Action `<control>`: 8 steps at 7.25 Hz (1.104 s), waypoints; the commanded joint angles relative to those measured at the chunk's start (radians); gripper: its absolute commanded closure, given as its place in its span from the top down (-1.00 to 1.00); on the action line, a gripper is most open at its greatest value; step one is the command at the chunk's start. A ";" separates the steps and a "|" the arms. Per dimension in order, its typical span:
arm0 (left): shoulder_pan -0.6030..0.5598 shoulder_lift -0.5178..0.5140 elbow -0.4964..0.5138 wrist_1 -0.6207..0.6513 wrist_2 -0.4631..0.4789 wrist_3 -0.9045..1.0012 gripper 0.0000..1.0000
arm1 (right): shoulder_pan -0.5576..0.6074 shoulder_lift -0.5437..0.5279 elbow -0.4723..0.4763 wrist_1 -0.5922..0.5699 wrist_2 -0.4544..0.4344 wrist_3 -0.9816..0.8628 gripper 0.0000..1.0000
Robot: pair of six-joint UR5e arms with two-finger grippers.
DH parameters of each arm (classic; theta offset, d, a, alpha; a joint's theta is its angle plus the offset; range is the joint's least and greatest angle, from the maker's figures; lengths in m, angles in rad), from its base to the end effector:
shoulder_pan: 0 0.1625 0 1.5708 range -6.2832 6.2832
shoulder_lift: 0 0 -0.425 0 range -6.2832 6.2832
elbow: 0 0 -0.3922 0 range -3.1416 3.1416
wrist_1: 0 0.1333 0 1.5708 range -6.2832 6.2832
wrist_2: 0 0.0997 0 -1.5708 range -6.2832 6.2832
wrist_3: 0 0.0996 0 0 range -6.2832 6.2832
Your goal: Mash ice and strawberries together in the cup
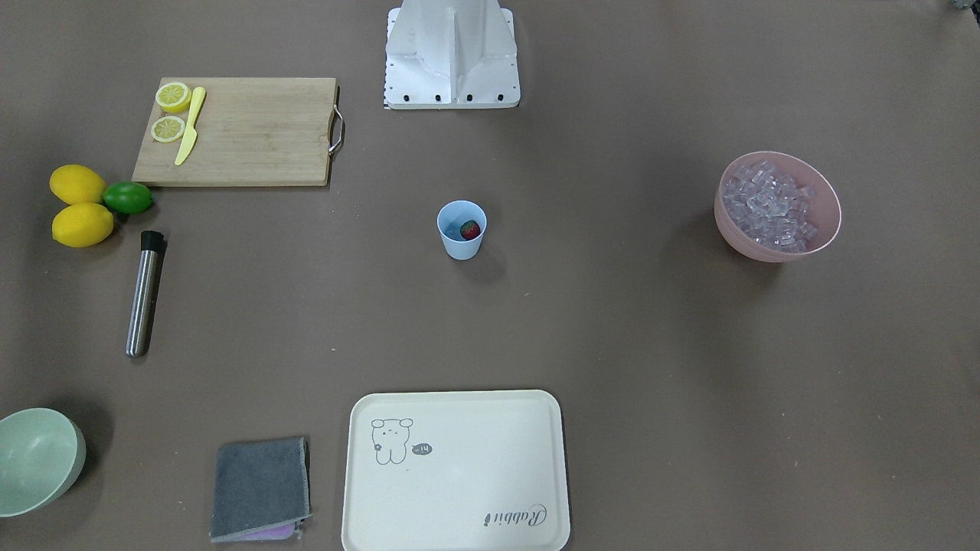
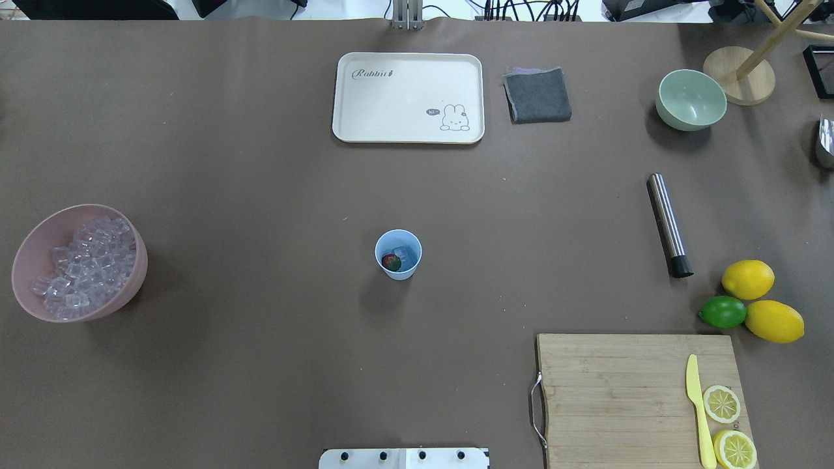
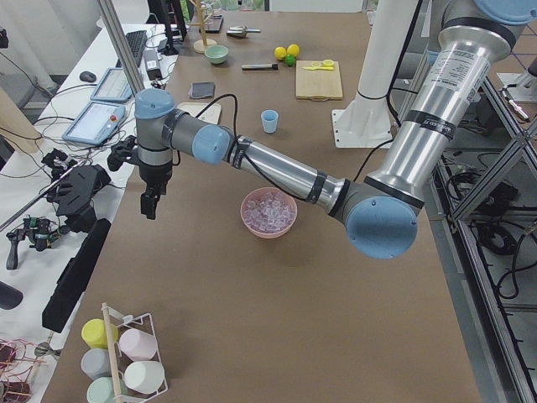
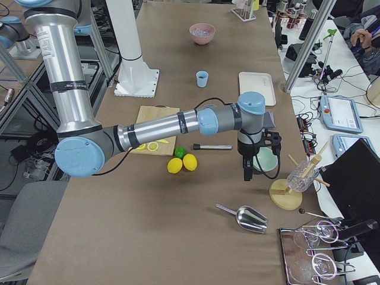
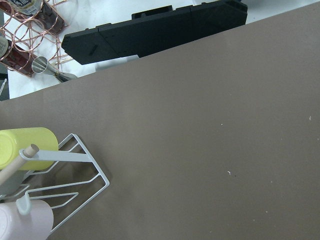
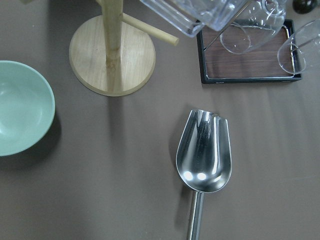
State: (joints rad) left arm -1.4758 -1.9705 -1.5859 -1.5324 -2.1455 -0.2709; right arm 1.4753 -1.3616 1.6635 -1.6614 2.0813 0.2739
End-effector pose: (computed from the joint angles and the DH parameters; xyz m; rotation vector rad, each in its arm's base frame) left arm -0.0174 -0.6524 0.4370 0.2564 0.6247 -0.0610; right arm 0.0291 -0.5839 0.5257 0.1098 -0.5382 0.1200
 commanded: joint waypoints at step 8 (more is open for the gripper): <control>-0.003 0.029 0.233 -0.153 0.007 -0.001 0.95 | -0.078 0.015 0.012 -0.069 -0.030 -0.035 1.00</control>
State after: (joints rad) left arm -1.4784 -1.9400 -1.4087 -1.6321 -2.1386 -0.2645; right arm 1.3979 -1.3506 1.6783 -1.7303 2.0532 0.2398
